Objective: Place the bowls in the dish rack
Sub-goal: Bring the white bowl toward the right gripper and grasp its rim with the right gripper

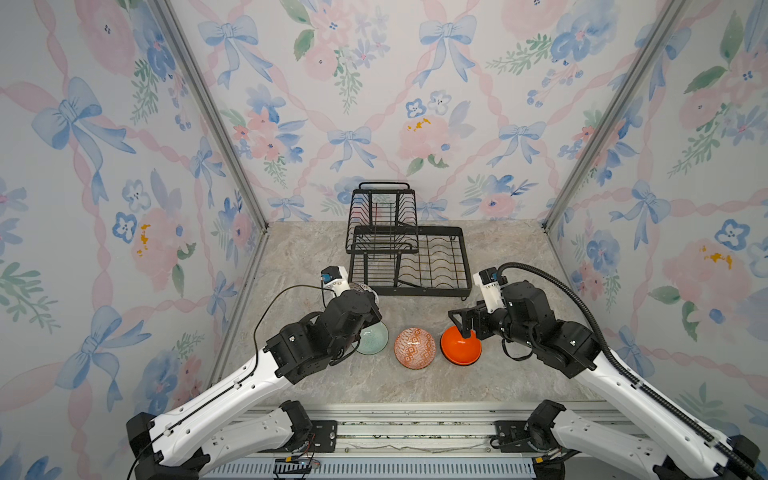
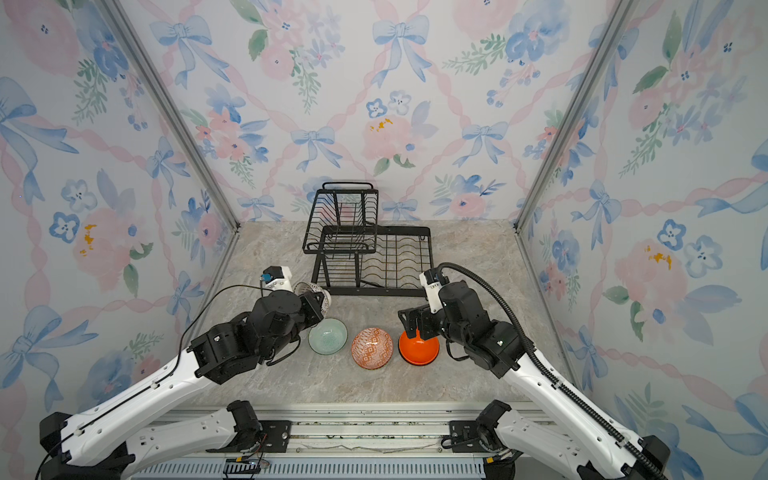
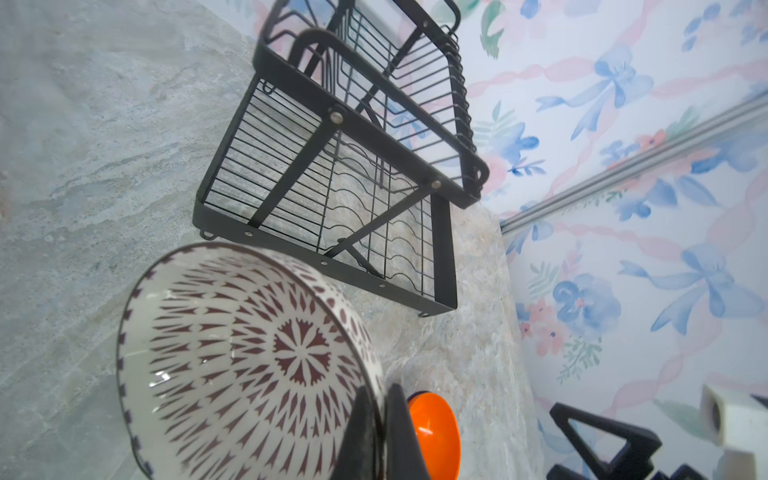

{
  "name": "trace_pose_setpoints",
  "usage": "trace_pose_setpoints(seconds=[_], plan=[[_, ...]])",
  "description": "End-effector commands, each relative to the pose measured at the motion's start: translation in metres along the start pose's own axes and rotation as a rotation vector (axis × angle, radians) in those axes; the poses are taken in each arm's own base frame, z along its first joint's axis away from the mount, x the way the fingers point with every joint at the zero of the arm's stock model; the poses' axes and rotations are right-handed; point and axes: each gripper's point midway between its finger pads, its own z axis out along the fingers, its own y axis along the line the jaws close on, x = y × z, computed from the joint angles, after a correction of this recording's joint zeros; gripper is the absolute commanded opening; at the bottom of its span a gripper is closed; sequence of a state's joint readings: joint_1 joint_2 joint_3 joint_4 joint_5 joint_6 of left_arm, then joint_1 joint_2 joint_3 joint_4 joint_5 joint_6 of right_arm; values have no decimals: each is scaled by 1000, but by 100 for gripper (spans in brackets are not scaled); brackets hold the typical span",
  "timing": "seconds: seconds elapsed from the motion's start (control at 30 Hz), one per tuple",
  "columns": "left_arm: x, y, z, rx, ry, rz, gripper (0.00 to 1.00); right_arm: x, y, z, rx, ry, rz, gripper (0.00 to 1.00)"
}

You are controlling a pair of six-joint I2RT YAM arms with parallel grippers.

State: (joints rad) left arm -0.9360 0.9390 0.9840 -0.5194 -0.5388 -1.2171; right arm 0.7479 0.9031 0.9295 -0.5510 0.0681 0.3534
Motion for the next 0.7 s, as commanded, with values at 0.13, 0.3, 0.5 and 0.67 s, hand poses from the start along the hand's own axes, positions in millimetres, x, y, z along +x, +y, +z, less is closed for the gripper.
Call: trace_pose_setpoints(seconds=[0.13, 0.3, 0.5, 0.67], plan=[[1, 22, 11, -25, -196, -579, 0, -18, 30, -6, 33, -160, -17, 97], [13, 43, 18, -42, -256, -792, 0, -8, 56, 14, 14, -163, -43, 97], [17, 56, 16, -21, -297, -954, 0, 5, 95, 37, -57, -154, -65, 97], [15, 56, 15, -3, -318, -1018, 0, 16, 120, 54, -115, -183, -106, 97]])
